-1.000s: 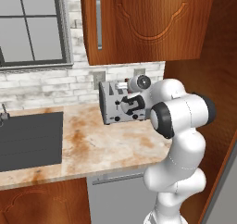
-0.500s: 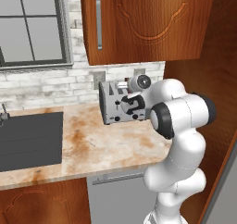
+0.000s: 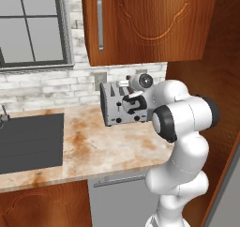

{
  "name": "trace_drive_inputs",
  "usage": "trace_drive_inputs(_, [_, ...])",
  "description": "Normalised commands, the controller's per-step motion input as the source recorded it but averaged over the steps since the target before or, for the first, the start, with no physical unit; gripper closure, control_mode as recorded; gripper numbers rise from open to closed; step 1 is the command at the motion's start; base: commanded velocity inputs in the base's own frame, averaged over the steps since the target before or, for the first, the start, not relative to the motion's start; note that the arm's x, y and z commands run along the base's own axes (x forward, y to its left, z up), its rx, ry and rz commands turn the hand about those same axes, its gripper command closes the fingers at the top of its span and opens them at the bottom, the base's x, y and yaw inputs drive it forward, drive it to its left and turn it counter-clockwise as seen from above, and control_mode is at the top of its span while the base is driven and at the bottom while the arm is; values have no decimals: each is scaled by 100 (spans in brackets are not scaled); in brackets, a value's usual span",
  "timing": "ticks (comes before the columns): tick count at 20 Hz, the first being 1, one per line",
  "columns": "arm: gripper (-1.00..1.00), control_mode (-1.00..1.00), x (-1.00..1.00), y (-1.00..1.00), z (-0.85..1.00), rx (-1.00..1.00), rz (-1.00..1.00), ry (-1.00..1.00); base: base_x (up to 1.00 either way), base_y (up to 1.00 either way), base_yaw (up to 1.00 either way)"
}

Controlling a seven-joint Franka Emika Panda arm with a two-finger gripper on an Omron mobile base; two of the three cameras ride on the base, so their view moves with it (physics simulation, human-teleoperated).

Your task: Start the toaster. Once the lever pops up, take the bread to the plate on the dining counter.

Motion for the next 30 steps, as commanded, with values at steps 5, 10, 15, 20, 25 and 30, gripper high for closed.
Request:
trace_drive_inputs(5, [100, -100, -2, 0, 26, 0, 0, 0, 0, 0, 0])
trace_drive_inputs(10, [100, -100, -16, -1, 12, 0, 0, 0, 0, 0, 0])
trace_drive_inputs(15, [100, -100, -26, -3, 15, 0, 0, -2, 0, 0, 0])
trace_drive_inputs(20, [100, -100, -24, -2, 25, 0, 0, -1, 0, 0, 0])
trace_drive_inputs(25, [100, -100, -30, 0, 23, 0, 0, 0, 0, 0, 0])
trace_drive_inputs(30, [100, -100, -50, 0, 27, 0, 0, 0, 0, 0, 0])
